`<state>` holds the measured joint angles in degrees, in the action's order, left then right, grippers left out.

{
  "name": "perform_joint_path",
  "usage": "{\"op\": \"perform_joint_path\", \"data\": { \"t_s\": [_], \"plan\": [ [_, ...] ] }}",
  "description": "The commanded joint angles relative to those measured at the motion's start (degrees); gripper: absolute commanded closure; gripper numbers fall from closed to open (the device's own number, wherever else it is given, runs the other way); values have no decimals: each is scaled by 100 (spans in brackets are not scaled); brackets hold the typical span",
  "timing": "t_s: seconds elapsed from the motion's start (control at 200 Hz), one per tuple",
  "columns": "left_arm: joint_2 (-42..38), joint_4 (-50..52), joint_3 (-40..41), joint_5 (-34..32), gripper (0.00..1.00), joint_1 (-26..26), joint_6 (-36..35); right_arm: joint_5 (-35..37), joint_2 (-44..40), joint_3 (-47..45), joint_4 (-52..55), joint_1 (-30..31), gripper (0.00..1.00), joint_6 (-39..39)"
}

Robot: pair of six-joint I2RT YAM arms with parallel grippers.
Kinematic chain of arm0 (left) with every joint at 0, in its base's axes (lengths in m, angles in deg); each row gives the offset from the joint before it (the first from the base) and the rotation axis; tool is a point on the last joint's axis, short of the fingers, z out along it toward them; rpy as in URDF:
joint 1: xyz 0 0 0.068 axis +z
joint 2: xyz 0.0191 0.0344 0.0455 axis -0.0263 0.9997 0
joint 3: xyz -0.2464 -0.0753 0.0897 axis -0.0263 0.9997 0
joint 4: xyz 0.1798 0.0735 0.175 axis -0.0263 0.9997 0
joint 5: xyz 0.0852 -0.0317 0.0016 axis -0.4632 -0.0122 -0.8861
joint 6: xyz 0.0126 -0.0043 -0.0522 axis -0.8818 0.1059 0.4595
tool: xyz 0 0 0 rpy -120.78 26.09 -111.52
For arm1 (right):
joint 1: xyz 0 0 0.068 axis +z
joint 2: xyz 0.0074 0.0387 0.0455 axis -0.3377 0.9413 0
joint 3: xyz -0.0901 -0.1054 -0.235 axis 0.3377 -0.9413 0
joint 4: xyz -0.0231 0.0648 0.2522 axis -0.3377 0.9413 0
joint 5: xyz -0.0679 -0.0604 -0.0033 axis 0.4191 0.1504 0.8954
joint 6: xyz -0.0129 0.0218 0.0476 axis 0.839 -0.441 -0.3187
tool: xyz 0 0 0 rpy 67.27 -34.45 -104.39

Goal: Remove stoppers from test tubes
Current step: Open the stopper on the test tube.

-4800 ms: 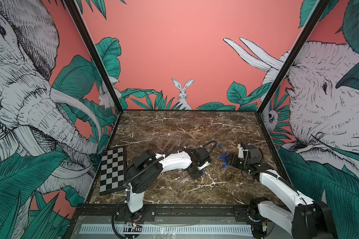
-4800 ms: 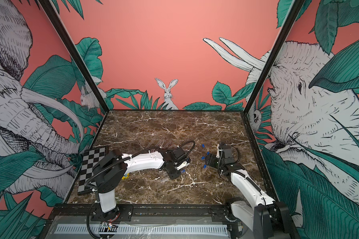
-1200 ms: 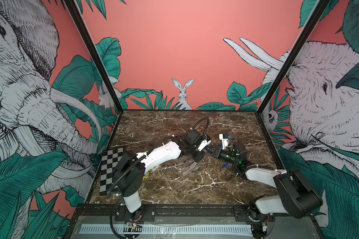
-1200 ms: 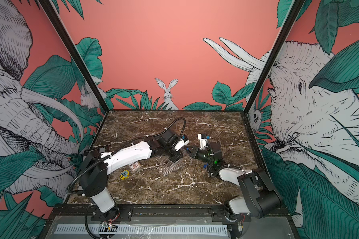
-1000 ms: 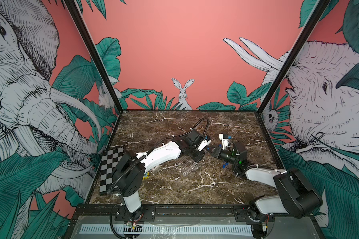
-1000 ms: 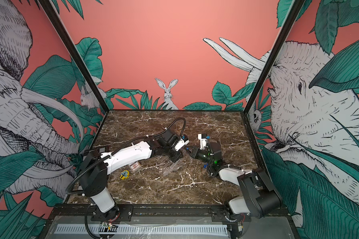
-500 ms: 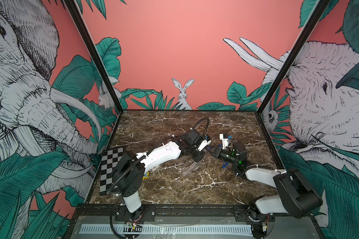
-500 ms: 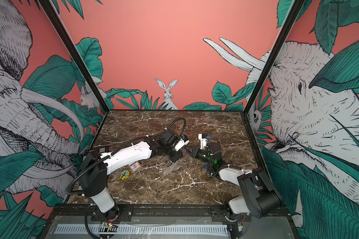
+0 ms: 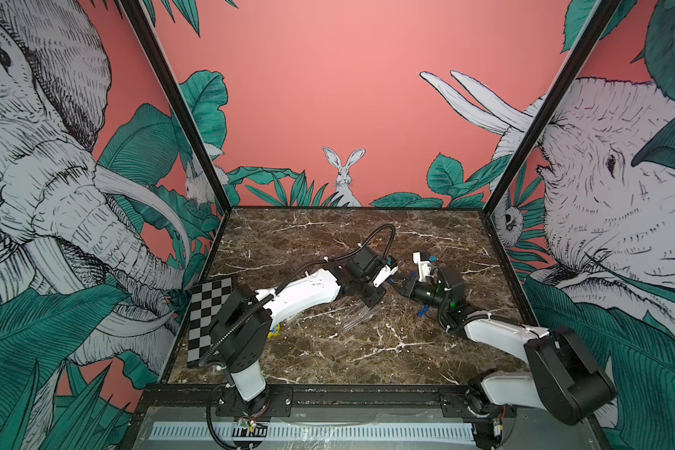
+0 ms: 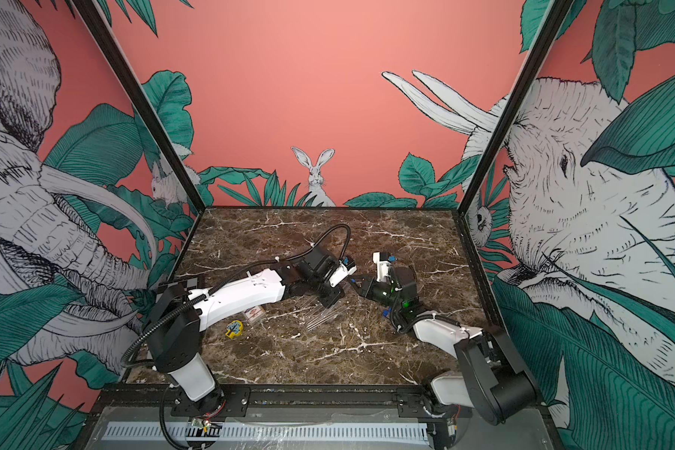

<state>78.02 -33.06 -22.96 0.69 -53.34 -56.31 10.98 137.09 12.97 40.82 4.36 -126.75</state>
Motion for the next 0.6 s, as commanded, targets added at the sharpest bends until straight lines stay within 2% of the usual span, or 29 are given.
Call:
{"op": "perform_joint_path", "data": {
  "t_s": [0.0, 0.305, 0.595],
  "plan": [
    [-83, 631, 272, -401, 85, 51, -39, 227, -475, 353, 191, -10, 89, 369],
    [-94, 784, 462, -572, 86, 53, -101, 297, -486, 373, 159, -28, 90, 330],
    [-77, 943, 507, -719, 86, 59, -191, 558, -743, 534, 990, -39, 89, 776]
  ]
}}
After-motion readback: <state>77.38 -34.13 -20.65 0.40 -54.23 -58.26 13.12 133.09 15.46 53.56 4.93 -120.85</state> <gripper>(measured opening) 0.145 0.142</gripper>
